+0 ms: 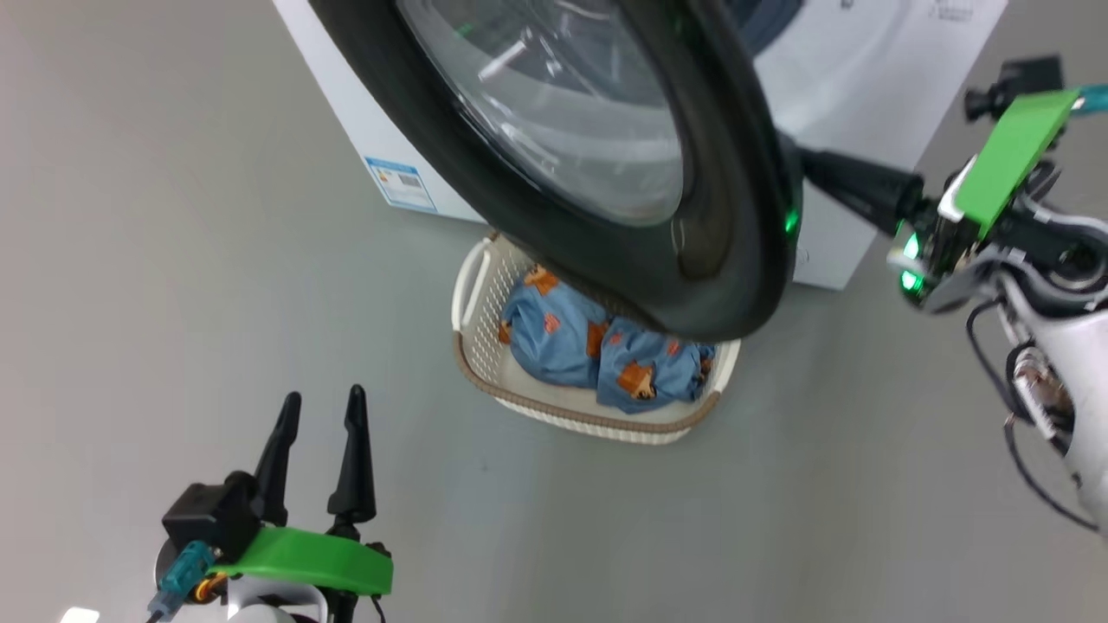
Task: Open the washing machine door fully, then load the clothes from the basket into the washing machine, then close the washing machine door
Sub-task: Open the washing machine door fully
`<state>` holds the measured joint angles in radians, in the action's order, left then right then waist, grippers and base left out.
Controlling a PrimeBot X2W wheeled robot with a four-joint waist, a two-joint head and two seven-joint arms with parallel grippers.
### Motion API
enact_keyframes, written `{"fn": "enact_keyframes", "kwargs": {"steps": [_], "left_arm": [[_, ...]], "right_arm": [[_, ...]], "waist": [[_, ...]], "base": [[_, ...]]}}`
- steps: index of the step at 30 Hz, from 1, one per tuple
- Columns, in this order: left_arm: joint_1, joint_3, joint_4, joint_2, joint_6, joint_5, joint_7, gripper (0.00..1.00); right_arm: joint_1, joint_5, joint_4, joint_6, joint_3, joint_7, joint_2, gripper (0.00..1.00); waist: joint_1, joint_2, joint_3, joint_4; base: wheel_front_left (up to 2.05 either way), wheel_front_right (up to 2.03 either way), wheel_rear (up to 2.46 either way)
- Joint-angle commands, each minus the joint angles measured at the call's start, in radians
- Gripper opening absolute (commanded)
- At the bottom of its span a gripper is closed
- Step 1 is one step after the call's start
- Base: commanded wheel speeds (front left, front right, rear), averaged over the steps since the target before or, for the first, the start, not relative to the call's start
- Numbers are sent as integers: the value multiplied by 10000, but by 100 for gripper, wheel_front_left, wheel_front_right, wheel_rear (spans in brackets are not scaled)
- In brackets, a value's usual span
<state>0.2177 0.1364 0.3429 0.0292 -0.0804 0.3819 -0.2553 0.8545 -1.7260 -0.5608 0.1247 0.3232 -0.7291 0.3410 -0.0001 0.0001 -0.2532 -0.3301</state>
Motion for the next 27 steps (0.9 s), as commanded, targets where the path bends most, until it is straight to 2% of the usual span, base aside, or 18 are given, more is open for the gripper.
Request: {"fn": "enact_keyframes", "kwargs": {"steps": [1,27], "left_arm": [[-66,-384,-125,210,-73,-137,-65,100],[-471,-580,289,416,-242,-496,-65,100]], "right_arm": [[-273,-117,350,60,2,-115,-203,0],[-2472,144,1190,60,-246,-790,-982,0]], "waist": [[2,-1,507,-305],[2,-1,1713,-1531]], "base": [[0,0,0],[0,0,0]]}}
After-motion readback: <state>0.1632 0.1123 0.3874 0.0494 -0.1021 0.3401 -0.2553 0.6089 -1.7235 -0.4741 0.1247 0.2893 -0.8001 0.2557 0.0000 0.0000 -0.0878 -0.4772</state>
